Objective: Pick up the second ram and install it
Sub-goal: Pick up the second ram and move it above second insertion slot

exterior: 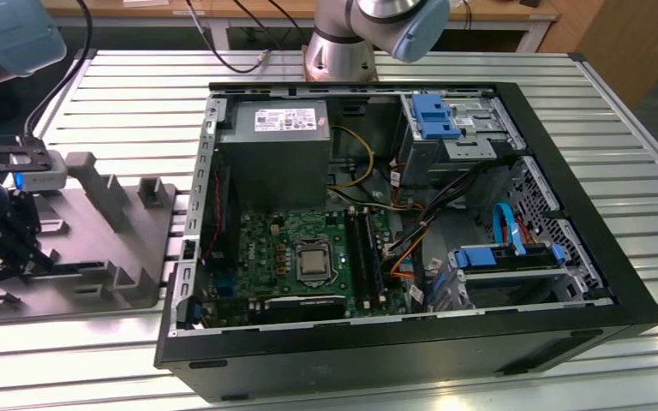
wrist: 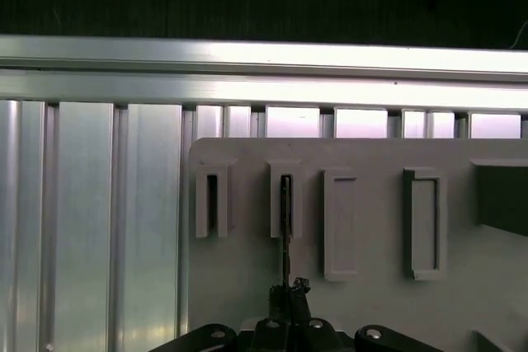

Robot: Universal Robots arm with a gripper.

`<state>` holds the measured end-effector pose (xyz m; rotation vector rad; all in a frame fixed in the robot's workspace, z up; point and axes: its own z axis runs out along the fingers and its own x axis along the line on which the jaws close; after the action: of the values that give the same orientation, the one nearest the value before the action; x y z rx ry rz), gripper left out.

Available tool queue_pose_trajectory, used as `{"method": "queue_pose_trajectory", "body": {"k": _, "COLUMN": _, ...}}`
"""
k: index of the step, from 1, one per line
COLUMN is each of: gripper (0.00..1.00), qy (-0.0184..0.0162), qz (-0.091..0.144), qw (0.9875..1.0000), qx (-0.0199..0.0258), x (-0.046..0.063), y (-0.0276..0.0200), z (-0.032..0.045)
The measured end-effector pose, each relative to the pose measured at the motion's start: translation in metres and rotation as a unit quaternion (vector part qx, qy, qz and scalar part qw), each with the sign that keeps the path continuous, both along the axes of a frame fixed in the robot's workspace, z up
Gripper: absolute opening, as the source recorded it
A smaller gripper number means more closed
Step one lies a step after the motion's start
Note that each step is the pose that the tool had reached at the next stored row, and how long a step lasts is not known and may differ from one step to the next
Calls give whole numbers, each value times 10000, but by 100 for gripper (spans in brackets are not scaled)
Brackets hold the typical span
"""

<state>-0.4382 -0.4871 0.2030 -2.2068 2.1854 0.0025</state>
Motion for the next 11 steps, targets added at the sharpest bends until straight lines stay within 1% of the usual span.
{"method": "queue_pose_trajectory", "body": {"k": 11, "gripper": 11, "qy": 1, "qz": 0, "qw": 10000, "qx": 0, "x": 0, "y": 0, "z": 8}}
